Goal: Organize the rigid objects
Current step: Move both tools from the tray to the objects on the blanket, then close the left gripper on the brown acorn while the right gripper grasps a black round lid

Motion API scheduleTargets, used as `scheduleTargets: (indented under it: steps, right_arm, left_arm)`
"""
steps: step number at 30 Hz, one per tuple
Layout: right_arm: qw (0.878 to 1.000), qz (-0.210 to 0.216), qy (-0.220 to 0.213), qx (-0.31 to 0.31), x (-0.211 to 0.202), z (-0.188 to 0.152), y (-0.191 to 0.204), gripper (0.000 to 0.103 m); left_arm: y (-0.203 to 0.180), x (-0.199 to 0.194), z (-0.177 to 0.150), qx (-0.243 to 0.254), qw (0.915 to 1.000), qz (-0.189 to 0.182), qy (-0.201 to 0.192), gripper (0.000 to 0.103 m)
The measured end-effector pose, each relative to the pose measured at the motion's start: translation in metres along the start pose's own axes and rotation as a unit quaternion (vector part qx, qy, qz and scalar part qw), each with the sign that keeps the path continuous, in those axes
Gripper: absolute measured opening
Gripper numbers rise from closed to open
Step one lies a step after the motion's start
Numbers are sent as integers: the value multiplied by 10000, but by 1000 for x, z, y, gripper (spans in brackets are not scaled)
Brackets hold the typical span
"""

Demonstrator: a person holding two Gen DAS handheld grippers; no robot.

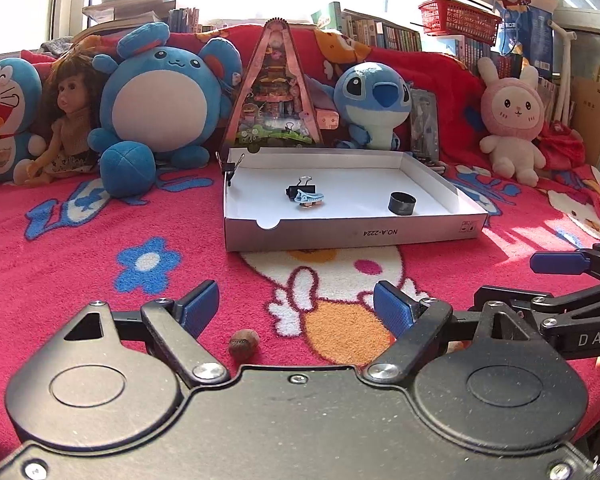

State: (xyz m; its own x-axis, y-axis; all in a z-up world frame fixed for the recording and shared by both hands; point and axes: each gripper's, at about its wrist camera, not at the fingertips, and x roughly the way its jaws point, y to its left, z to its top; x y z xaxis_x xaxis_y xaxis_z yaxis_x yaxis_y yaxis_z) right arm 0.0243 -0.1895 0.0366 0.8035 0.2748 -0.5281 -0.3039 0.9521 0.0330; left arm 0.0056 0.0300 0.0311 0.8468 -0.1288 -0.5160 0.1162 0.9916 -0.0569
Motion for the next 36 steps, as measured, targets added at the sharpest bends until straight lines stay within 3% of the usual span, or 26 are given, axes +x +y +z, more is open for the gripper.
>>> scheduleTargets:
  steps: [5, 11, 15, 22, 24, 36]
  right_arm:
    - [9998, 175, 80, 50, -4, -10, 1, 103]
    - [9994, 340, 81, -64, -11, -18, 8, 102]
    - [9981, 519, 219, -238, -15, -23, 15, 88]
    - [9957, 749, 533, -90, -13, -32, 16, 62]
    - [9959, 692, 570, -99, -11, -33, 17, 57]
    - [9988, 184, 453, -2, 2, -28, 11, 53]
  left_arm:
    - [5, -1, -11, -17, 9999, 72, 139, 83]
    - [11, 2, -16, -107, 9997, 113, 177, 72]
    - [14, 4, -17, -155, 9995, 144, 214, 59]
    - [15, 8, -19, -153, 9994, 149, 275, 46]
    - [15, 8, -20, -151, 9994, 177, 266, 35]
    - [16, 4, -22, -177, 9993, 308, 146, 31]
